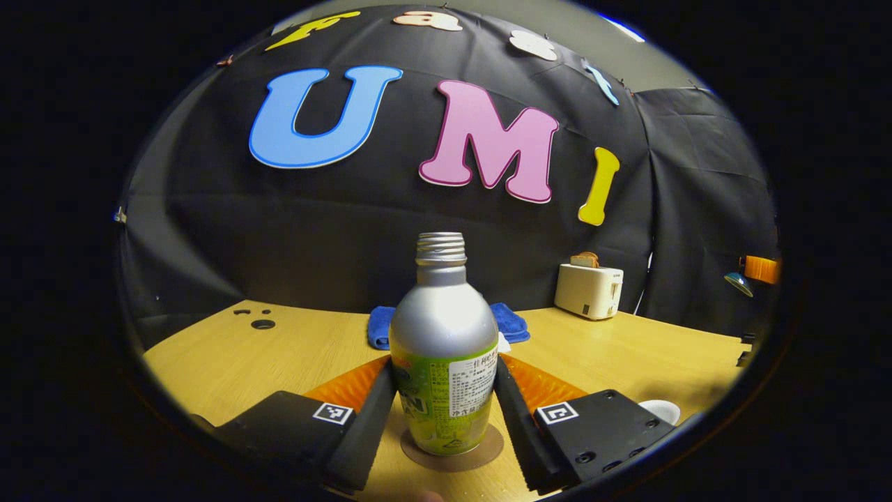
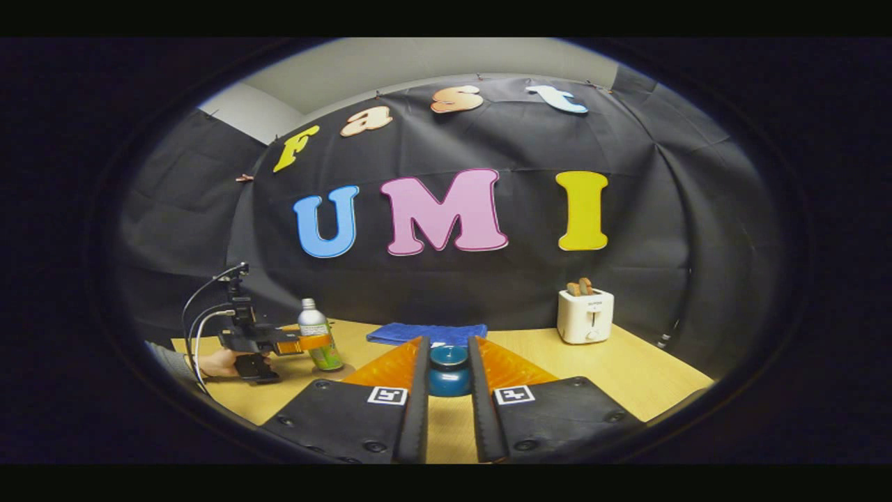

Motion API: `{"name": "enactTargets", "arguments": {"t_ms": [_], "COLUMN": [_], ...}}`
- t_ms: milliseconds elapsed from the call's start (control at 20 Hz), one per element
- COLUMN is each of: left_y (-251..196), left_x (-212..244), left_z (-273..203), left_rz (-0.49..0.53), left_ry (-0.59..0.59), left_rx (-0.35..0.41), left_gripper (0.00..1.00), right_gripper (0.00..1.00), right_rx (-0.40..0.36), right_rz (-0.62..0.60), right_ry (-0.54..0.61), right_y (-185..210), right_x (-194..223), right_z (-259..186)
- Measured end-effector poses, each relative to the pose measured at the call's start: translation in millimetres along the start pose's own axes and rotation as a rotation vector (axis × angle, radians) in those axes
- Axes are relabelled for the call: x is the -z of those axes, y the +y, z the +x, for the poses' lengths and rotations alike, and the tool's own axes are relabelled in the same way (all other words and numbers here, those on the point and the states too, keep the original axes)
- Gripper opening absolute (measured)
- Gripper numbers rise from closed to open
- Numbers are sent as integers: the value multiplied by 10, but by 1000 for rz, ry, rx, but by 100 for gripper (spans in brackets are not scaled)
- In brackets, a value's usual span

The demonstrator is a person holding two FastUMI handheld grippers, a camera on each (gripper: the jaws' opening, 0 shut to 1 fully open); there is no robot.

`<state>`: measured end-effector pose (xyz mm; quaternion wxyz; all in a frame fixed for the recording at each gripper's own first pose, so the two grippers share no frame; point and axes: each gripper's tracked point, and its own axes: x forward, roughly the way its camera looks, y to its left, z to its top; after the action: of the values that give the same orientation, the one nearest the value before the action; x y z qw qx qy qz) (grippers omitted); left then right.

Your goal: Open the teacup lid with one hand, grasp the water bottle and pour water into the teacup with the other hand; after pouring, place the water bottle on the coaster and then close the teacup lid.

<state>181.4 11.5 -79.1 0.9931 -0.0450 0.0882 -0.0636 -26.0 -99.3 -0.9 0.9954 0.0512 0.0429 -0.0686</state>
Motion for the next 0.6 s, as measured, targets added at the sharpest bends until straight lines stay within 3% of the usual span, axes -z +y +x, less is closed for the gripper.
{"name": "enactTargets", "arguments": {"t_ms": [150,200,500,600], "left_y": [0,-10,-97,-108], "left_x": [72,57,109,183], "left_z": [16,25,48,46], "left_rz": [-5,-4,56,85], "left_ry": [15,13,27,45], "left_rx": [2,6,13,5], "left_gripper": [81,81,83,84], "right_gripper": [26,31,31,26], "right_rx": [3,2,-6,-7], "right_rz": [3,5,6,4], "right_ry": [0,1,5,4], "right_y": [-5,6,39,46], "right_x": [0,5,24,19], "right_z": [10,11,18,22]}}
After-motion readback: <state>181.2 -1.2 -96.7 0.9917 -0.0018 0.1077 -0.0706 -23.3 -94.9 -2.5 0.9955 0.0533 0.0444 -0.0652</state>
